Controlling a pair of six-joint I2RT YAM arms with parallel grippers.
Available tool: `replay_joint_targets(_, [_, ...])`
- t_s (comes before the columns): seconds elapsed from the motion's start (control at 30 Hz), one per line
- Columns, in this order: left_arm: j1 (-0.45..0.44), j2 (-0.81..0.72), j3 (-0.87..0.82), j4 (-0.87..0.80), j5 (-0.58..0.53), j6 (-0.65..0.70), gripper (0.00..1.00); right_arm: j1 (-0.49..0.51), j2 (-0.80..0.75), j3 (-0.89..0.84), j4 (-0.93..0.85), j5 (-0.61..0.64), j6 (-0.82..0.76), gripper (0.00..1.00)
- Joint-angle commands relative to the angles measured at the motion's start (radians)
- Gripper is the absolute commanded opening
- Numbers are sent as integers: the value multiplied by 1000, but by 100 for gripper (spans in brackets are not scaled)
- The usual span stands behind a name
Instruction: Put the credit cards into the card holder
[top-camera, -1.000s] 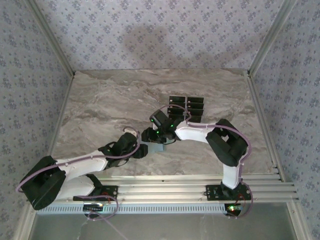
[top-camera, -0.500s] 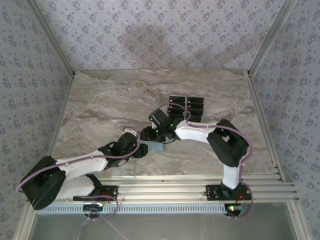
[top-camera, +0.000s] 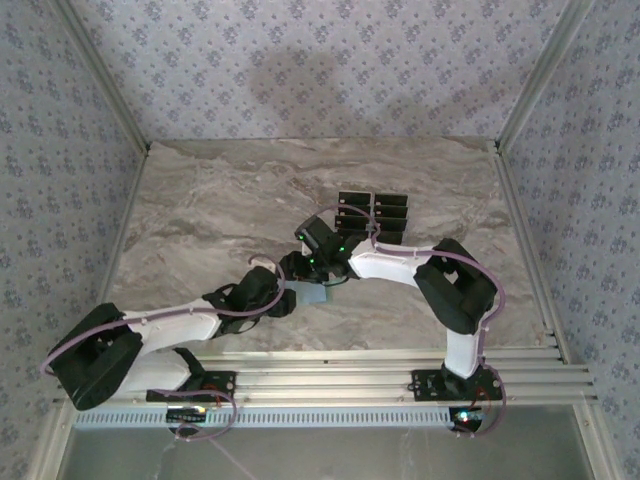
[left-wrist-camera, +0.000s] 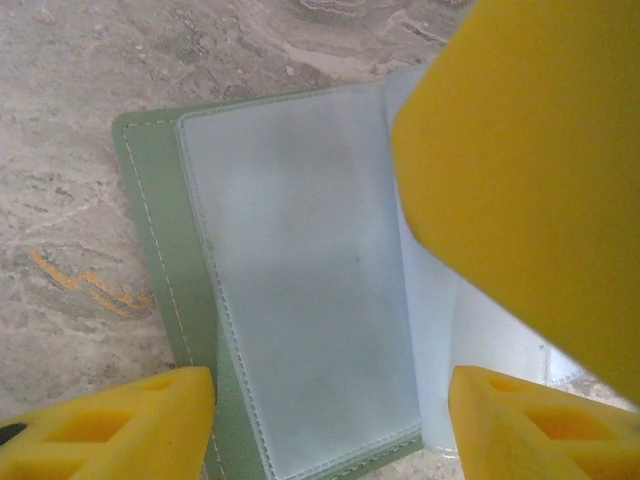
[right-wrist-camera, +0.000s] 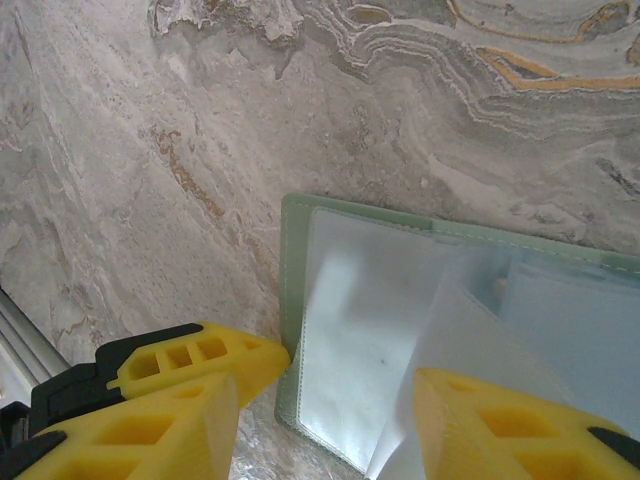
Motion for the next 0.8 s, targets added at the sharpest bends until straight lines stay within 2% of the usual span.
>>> replay_joint_targets(0.0, [-10,32,24,3,-21,14,63,-3,1,25,-30,0,7,52])
replay_joint_targets(0.23, [-12,46,22,10,-25,15,64,-26,-81,-9,-45,37,-9,52])
replay_joint_targets(0.5, [-14,53,24,15,-25,16,64,-48,-161,-126,-33,79,3,53])
replay_joint_targets(0.77, [-13,57,24,17,-23,17,63,-42,-117,-133,-4,62,13,53])
